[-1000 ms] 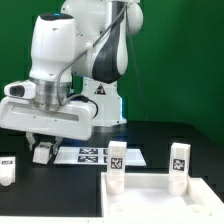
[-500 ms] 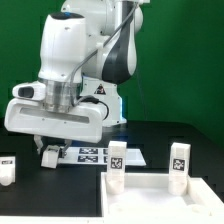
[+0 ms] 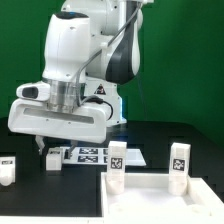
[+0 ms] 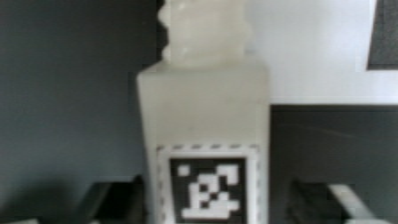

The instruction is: Assemble square table

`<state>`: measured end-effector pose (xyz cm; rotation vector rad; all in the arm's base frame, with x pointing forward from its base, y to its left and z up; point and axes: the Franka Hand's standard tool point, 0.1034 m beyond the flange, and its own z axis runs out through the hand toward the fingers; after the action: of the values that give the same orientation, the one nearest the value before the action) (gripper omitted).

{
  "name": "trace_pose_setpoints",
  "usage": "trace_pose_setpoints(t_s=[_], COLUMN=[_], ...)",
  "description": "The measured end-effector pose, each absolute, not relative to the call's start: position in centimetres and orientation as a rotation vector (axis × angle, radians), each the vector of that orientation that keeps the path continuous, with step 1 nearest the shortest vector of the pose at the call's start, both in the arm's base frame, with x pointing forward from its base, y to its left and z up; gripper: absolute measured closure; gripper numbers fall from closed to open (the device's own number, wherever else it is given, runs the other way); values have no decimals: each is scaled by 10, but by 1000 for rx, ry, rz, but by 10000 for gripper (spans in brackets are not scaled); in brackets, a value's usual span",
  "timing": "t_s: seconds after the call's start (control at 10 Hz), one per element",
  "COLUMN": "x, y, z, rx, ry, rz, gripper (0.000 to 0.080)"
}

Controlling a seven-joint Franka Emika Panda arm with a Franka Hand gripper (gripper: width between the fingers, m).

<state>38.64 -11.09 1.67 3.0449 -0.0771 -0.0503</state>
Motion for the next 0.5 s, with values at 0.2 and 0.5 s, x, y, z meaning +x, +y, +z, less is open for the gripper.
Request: trace_pose_setpoints(t_s=[0.2, 0.5], x=[388, 422], y=[-108, -113], z=[27, 50], rx=[3088, 3116], ry=[-118, -196], rz=[-160, -553], gripper=[180, 154])
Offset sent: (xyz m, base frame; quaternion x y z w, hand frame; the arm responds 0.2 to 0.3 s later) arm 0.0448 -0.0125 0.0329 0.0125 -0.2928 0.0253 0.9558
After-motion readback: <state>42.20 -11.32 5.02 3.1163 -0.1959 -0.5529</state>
